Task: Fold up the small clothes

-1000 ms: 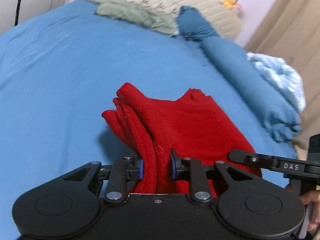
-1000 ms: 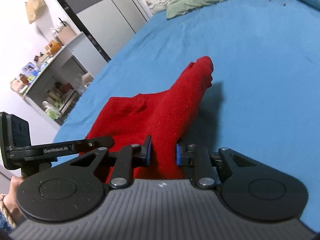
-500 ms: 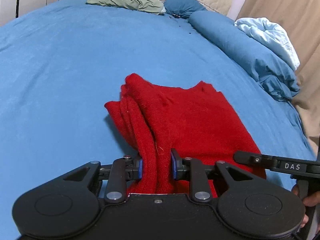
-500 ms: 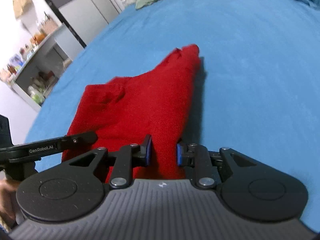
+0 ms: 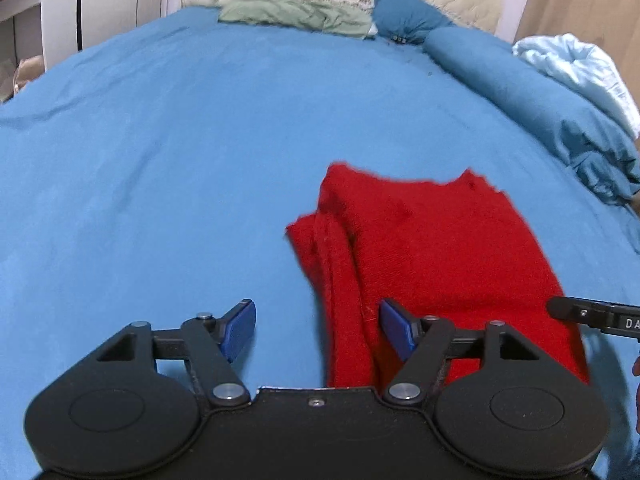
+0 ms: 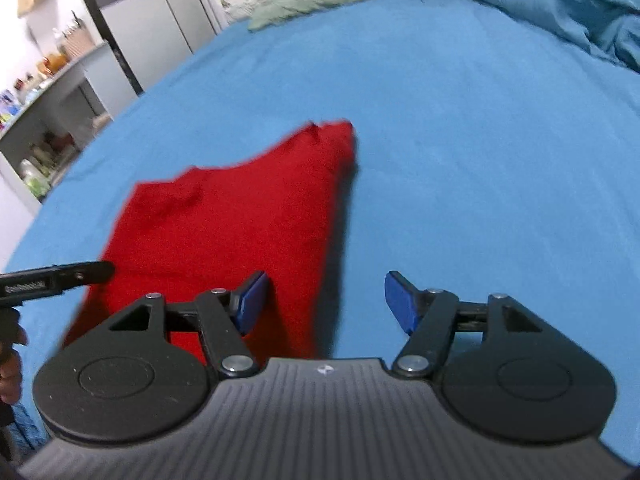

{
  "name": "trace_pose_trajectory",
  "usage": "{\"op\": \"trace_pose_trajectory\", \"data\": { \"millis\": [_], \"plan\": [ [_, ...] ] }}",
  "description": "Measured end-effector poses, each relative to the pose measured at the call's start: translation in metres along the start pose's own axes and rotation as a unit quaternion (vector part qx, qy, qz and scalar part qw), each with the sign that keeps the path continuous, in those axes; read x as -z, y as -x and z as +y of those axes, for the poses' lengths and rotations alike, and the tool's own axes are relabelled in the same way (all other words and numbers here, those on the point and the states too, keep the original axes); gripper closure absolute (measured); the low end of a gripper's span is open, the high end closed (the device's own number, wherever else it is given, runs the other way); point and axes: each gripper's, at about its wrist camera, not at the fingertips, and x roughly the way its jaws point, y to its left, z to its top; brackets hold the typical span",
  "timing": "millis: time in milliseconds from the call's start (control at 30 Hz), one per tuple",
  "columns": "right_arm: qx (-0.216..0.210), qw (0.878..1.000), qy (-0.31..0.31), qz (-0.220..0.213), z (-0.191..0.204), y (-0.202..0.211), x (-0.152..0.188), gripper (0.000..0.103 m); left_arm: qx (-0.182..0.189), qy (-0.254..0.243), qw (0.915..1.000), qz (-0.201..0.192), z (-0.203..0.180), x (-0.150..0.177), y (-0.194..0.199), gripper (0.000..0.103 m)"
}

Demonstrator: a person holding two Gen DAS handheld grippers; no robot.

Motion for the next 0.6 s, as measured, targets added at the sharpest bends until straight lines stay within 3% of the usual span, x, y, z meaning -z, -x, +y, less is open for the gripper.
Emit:
{"op": "trace_pose_trajectory", "data": {
  "millis": [200, 267, 433, 467, 533, 567, 600],
  "plan": [
    [0.011, 1.0, -0.008, -0.004, -0.006, -0.006, 0.01, 0.017, -0.01, -0.004, 0.9999, 0.0, -0.003, -0.001, -0.002, 0.031],
    [0.013, 1.0, -0.005, -0.012, -0.002, 0.004, 0.008, 0.017, -0.018, -0.008, 0.9998, -0.006, -0.009, -0.006, 0.011, 0.034],
    [0.005, 0.999, 0.003, -0.052, 0.017, 0.062, -0.007, 0.015, -0.057, -0.03, 0.9974, -0.034, -0.026, -0.018, 0.071, 0.029],
    [0.012, 0.998, 0.006, -0.058, 0.023, 0.078, -0.01, 0.013, -0.06, -0.028, 0.997, -0.039, -0.03, -0.02, 0.086, 0.023],
    [0.02, 0.997, 0.006, -0.07, 0.035, 0.109, -0.015, 0.0, -0.065, -0.028, 0.996, -0.055, -0.04, -0.022, 0.116, 0.007],
    [0.024, 0.997, 0.006, -0.072, 0.042, 0.125, -0.016, 0.0, -0.069, -0.031, 0.9952, -0.063, -0.045, -0.022, 0.132, 0.0],
    [0.029, 0.997, 0.007, -0.074, 0.048, 0.139, -0.017, 0.0, -0.073, -0.036, 0.9941, -0.072, -0.051, -0.021, 0.146, 0.0]
  ]
}}
